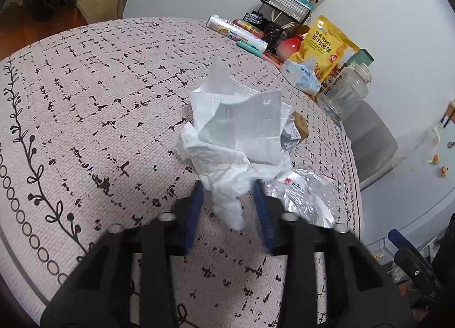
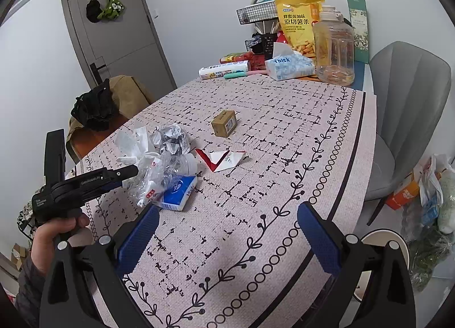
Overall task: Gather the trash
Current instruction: 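Grasp the crumpled white tissue with the left tool while the right tool approaches the red-white wrapper, then lift the tissue with the left tool while the right tool grasps the red-white wrapper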
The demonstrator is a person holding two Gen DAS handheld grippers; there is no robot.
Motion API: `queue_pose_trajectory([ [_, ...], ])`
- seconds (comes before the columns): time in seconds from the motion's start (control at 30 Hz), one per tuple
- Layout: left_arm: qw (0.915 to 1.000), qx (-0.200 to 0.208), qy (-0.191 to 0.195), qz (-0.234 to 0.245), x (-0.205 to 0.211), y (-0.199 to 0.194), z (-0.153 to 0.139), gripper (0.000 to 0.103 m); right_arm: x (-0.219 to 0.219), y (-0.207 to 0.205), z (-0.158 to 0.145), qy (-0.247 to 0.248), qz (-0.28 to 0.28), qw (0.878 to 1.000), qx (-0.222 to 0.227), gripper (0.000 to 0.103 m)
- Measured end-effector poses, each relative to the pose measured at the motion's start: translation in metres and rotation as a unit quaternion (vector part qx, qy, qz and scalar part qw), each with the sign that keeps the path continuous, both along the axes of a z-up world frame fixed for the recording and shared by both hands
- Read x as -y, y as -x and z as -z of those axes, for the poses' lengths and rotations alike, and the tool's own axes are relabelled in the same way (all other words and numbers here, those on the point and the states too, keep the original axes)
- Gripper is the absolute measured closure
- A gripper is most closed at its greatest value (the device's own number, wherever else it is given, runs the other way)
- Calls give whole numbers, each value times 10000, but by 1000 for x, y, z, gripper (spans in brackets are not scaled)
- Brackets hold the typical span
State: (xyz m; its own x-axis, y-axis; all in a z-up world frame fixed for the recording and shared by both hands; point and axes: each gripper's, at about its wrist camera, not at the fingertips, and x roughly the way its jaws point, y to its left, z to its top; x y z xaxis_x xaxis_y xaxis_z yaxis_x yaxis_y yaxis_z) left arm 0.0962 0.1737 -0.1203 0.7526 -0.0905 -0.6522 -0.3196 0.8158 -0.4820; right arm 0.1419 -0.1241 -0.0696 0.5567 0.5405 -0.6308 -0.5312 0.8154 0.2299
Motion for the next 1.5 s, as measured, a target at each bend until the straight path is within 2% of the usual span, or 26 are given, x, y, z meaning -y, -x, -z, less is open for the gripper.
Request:
queue_pose_trajectory([
  [0.03, 10000, -23, 26, 7, -1, 0, 1, 91, -1, -1, 0, 10, -4, 10000, -6, 8],
  [0.1, 10000, -4, 34, -18, -2, 3, 1, 93, -3, -2, 0, 22, -25, 10000, -22, 8],
  [0.6, 9971, 664, -77, -373, -23, 78, -46, 94, -32, -24, 3, 40, -134, 9999, 4, 8],
  [0.83, 9926, 1112, -79, -473, -32, 102, -72, 94, -50, -64, 17, 152, -86, 9994, -291, 23],
  [1.0, 9913, 1189, -224, -514, -33, 109, -85, 94, -61, -89, 29, 237, -24, 9989, -394, 26],
  [1.2, 9888, 1342, -258, -604, -35, 123, -98, 94, -71, -113, 46, 297, 30, 9974, -660, 41],
  [1.23, 9881, 1376, -307, -608, -34, 125, -102, 94, -72, -115, 49, 301, 22, 9972, -684, 46],
  [1.3, 9871, 1416, -395, -627, -34, 128, -109, 94, -74, -120, 53, 296, -21, 9967, -757, 65],
  [1.33, 9869, 1416, -425, -647, -34, 129, -111, 94, -74, -122, 55, 271, -44, 9963, -819, 80],
  [1.37, 9869, 1407, -442, -661, -35, 129, -112, 94, -73, -123, 55, 234, -38, 9961, -850, 91],
  [1.5, 9874, 1350, -445, -692, -34, 126, -111, 94, -64, -121, 50, 57, -52, 9967, -810, 99],
])
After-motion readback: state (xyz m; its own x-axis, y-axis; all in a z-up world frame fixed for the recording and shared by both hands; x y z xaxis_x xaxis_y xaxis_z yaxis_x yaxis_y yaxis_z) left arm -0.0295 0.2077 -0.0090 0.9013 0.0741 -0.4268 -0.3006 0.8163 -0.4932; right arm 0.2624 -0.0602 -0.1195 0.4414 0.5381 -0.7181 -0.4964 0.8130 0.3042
